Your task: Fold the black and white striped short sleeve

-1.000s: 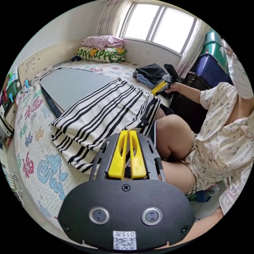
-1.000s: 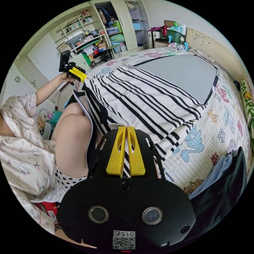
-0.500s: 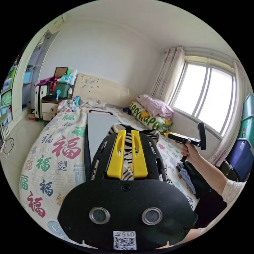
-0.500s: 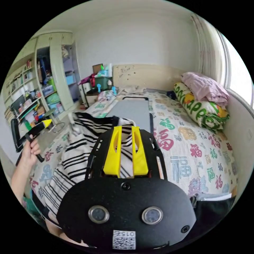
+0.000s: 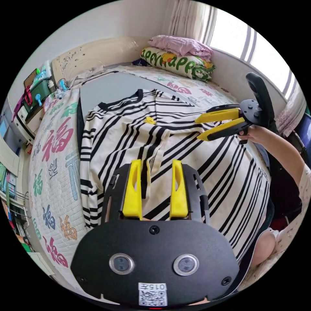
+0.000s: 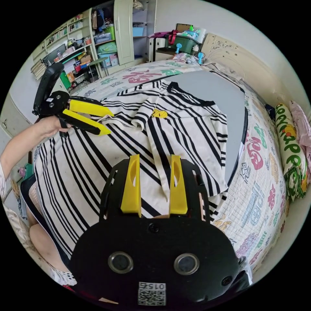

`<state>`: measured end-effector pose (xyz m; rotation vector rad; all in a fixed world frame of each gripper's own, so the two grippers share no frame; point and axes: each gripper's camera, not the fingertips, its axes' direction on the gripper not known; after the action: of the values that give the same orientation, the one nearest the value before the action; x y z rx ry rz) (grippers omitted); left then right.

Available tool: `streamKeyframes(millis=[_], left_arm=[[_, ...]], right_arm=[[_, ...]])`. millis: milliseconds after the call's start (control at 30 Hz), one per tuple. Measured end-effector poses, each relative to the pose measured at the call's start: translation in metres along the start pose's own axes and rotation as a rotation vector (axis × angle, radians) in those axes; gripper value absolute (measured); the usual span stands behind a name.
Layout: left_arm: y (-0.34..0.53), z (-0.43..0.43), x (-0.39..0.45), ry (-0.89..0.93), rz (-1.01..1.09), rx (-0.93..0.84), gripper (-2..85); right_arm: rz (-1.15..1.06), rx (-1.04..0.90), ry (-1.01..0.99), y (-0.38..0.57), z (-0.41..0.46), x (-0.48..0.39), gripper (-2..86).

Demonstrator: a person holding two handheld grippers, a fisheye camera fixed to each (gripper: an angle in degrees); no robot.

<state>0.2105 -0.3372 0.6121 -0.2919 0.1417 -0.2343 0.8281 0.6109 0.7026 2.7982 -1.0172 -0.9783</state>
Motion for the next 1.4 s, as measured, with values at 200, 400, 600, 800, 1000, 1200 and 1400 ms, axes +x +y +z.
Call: streamKeyframes(millis=[200,400,600,800,1000,1200,1400], left_arm=[[0.026,0.015,-0.029,0.054,-0.095,0.006,2.9],[0.113,-0.082,-0.181,-0.066,-0.529,0.359,3.0],[0.285,-0.115,-0.238,0.091,-0.768,0.532,11.5],[0.431,-0.099,-0.122,0.229,-0.61,0.274,13.6],[0.523,-0.09,-0.023,0.239,-0.542,0.122,14.0],[0.54,-0.084,0.008,0.274,-0.54,0.16,12.0],[0.54,-0.087,0.026,0.445,-0.528,0.257,5.0]], right_arm=[[0.131,-0.02,-0.057,-0.045,-0.041,0.048,3.7],[0.678,0.257,0.088,-0.023,-0.185,0.252,4.3],[0.794,0.265,-0.087,0.072,-0.249,0.298,13.1],[0.623,0.21,-0.445,0.189,-0.301,0.192,13.9],[0.597,0.102,-0.442,0.286,-0.365,0.098,14.0],[0.644,0.115,-0.473,0.333,-0.406,0.069,13.5],[0.606,0.048,-0.532,0.342,-0.437,0.065,2.9]])
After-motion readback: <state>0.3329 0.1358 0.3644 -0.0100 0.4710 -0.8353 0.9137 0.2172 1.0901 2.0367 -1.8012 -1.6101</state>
